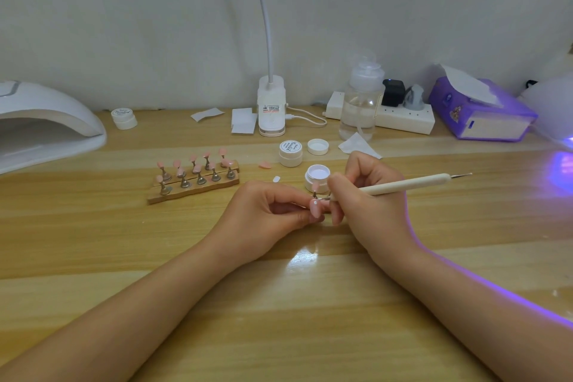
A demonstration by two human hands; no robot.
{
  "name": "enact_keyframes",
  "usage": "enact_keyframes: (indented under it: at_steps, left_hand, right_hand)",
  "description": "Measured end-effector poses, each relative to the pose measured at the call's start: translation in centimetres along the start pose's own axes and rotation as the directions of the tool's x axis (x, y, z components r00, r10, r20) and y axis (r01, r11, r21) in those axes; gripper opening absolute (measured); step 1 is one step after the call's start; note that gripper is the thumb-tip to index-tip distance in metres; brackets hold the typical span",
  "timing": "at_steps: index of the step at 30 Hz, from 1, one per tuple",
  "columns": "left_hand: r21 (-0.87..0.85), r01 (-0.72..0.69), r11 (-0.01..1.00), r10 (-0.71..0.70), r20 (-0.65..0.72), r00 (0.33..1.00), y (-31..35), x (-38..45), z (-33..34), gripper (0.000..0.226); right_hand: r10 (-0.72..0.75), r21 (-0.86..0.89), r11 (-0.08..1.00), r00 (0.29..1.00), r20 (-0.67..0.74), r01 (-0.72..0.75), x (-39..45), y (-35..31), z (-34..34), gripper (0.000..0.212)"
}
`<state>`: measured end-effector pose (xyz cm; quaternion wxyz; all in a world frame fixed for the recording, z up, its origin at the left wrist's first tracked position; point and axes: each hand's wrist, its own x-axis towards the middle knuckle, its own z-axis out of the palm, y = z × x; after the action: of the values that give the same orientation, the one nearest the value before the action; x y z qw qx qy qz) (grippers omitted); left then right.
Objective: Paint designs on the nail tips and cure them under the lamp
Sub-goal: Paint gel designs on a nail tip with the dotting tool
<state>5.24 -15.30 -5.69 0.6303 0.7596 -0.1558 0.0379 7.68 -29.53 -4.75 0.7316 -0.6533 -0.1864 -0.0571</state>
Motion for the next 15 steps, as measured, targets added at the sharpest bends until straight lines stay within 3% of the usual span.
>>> enact_keyframes:
  at_steps: [8,13,15]
  left_hand:
    - [-0.026,0.015,1.000,-0.016,-0.005,1.000,-0.23,0.05,-0.01,0.021]
    - [-0.016,0.033,0.999,-0.034,-0.030,0.999,-0.20,0.08,0.02,0.020]
    - [-0.007,0.031,0.999,-0.031,-0.033,0.999,-0.18,0.07,0.05,0.020]
  right_hand:
    - [-0.023,0.011,1.000,1.000,-0.006,0.023,0.07,0.09,-0.16,0.047]
    - [-0.053,-0.020,0.998,0.999,0.011,0.053,-0.15,-0.06,0.00,0.031]
    - [-0.053,-0.031,0.998,0.998,0.018,0.054,-0.19,-0.01,-0.10,0.039]
